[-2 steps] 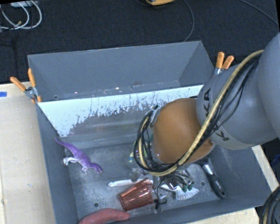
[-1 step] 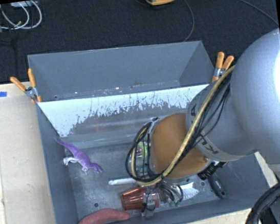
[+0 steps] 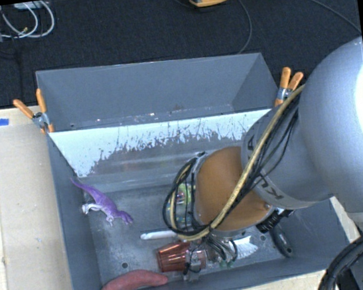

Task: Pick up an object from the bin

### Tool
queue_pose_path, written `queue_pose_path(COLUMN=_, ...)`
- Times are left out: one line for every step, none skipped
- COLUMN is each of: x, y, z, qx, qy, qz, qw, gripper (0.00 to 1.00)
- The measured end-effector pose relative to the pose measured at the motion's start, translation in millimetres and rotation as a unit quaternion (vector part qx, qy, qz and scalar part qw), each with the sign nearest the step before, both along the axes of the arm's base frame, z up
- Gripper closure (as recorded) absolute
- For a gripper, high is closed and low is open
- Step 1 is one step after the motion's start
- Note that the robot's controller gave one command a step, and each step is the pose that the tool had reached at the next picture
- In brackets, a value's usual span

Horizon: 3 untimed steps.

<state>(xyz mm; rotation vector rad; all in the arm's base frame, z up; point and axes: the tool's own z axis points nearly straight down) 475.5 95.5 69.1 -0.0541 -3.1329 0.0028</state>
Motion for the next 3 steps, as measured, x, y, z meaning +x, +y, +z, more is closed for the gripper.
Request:
queue_pose_path(x=1.3, y=0, z=53, qx=-0.001, qy=0.0039, qz=-0.006, qw=1.0000, gripper=1.00)
queue_pose_path(x=6.7, y=1, z=86, qx=0.000, qy=-0.0021, qz=-0.007, qw=1.0000, gripper=1.00)
queue_pose_path(x=4.1, y=0, z=134, qx=-0.001, qy=0.0060, qz=-0.016, qw=0.9999, gripper=1.00)
